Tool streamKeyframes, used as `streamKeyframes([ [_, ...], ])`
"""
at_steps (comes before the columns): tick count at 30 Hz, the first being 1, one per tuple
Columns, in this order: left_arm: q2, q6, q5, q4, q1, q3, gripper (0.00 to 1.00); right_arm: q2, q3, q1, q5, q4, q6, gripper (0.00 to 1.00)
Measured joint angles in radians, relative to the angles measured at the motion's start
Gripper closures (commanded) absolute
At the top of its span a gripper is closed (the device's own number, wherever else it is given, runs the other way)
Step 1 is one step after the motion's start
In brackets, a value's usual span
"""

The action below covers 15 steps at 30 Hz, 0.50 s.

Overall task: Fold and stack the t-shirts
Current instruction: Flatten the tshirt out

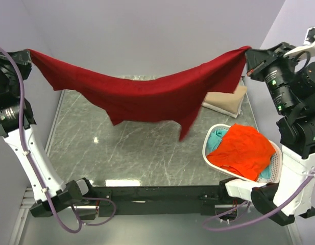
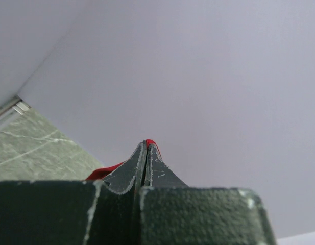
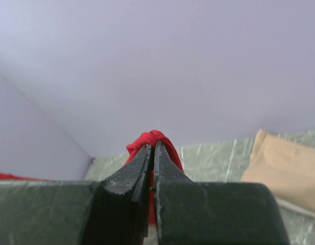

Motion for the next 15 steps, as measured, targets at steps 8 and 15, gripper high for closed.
streamKeyframes([
  [8, 0.039, -0.014, 0.069, 0.05, 0.0, -0.096, 1.0, 0.226, 0.152, -0.018, -0.012, 0.137, -0.024, 1.0],
  [15, 0.017, -0.004, 0.053, 0.126, 0.028, -0.431, 1.0, 0.69, 0.328, -0.031, -0.075, 0.306, 0.018, 1.0],
])
